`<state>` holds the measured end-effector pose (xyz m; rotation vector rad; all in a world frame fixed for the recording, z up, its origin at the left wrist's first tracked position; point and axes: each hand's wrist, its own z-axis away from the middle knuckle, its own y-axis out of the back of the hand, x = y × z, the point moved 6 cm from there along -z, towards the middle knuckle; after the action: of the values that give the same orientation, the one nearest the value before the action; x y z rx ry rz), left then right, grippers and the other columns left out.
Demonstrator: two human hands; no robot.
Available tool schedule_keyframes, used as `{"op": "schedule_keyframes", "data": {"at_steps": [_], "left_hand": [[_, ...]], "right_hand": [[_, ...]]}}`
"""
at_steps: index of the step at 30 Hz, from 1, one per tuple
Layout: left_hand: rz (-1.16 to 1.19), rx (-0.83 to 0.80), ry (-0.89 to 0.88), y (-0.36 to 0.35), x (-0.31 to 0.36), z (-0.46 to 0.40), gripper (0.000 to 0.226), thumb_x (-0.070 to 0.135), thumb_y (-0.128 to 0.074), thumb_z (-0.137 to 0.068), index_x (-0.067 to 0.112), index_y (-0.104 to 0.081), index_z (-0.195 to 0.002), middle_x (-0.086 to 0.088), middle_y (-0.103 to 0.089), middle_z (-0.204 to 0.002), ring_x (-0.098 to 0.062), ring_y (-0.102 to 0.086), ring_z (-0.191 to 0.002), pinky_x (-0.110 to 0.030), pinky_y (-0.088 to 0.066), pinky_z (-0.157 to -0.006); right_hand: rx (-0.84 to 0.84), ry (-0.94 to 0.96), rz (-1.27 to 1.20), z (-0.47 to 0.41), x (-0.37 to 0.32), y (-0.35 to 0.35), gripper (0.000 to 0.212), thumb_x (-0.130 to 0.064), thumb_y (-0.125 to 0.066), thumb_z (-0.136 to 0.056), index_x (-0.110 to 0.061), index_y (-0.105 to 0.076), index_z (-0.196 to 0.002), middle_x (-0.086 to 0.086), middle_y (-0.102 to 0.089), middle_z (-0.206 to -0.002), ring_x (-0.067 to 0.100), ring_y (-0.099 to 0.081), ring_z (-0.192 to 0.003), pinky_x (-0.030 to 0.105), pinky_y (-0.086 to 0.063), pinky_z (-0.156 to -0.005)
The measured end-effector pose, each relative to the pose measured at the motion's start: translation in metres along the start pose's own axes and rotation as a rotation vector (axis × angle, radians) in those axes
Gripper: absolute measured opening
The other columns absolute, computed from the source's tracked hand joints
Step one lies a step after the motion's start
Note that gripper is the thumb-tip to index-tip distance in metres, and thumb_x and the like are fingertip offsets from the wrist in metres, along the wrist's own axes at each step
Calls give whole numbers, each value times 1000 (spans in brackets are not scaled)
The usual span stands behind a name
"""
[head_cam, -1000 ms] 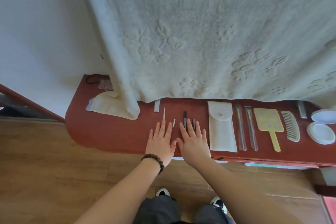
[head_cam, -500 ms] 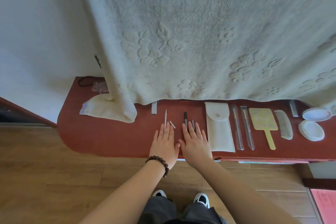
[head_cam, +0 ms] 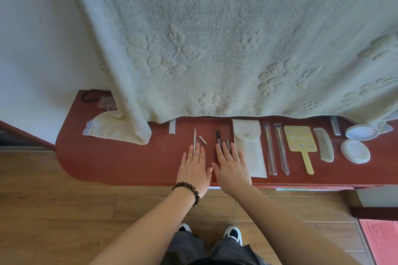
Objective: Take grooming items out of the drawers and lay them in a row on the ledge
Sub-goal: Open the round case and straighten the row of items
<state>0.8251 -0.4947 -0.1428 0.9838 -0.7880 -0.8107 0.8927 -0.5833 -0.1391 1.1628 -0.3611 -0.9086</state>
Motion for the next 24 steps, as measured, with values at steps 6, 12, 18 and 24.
{"op": "schedule_keyframes", "data": {"at_steps": [6, 12, 18, 24], "left_hand": [[2, 40, 28, 5, -5, 5, 62, 39, -23, -102, 13, 1, -152, -3, 9, -161, -21, 9, -148, -42, -1, -121], [17, 67, 55, 8, -17, 10, 63, 40, -25, -102, 13, 0, -152, -2, 9, -161, -18, 9, -148, -41, 0, -121], [23, 58, 46, 11, -22, 11, 62, 40, -25, -102, 14, 1, -152, -1, 9, -161, -17, 9, -148, -41, -1, -121], [18, 19, 32, 5, -23, 11, 60, 36, -23, -102, 16, 5, -152, 1, 11, -161, -16, 11, -148, -42, 0, -122]], "right_hand": [[65, 66, 18, -1, -8, 12, 60, -46, -17, -101, -22, 5, -151, -2, 11, -160, 20, 21, -145, 44, 10, -118], [50, 206, 61, -31, -31, 24, 60, -42, -21, -102, -17, -2, -152, 0, 8, -161, 18, 11, -147, 40, 7, -120], [-30, 191, 87, -40, -37, 13, 61, -39, -22, -102, -8, -4, -151, 6, 6, -161, 18, 8, -148, 38, 3, -121], [-51, 168, 61, -25, -48, 4, 57, -33, -17, -103, -5, -1, -151, 10, 9, -160, 19, 9, -148, 36, 4, -120]]}}
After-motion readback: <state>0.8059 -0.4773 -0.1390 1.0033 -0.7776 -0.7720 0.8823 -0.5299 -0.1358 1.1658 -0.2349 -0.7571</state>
